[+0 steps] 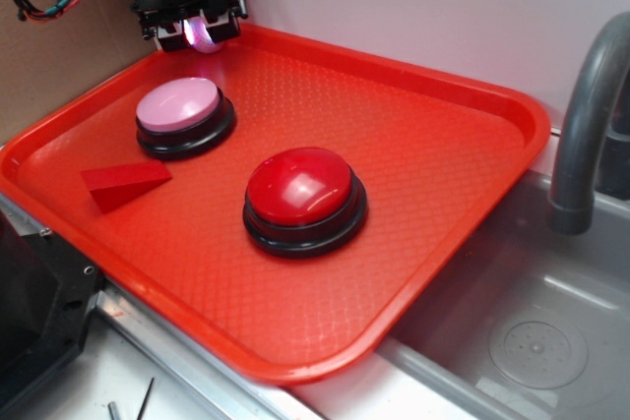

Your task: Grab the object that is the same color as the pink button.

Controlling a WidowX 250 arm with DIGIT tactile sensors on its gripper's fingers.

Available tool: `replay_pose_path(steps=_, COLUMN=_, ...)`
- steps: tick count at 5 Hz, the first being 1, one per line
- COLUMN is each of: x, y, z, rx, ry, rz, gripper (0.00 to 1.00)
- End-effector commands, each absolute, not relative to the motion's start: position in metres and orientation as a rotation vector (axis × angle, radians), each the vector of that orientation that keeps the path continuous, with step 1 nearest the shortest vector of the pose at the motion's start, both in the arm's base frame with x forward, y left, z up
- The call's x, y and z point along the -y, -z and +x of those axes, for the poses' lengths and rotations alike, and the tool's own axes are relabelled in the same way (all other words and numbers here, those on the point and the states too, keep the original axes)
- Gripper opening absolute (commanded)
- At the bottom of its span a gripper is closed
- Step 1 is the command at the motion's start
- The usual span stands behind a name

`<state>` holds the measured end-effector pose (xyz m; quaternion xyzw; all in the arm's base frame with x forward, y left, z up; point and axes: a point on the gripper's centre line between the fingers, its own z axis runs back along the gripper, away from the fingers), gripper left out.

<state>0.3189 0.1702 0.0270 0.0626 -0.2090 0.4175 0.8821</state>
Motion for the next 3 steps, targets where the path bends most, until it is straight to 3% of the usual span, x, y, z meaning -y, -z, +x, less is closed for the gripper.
replay_pose_path(steps=1, x=-0.155, y=-0.095, z=0.273, rx=0.534, ry=-0.869, rz=0.078, gripper=0.00)
replay_pose_path(steps=2, x=-0.146, y=-0.113, z=0.255, rx=0.408, ry=-0.887, rz=0.038, gripper=0.00)
replay_pose_path(steps=3, x=-0.147, y=-0.117, z=0.254, rx=0.222, ry=-0.933, rz=0.004, gripper=0.00)
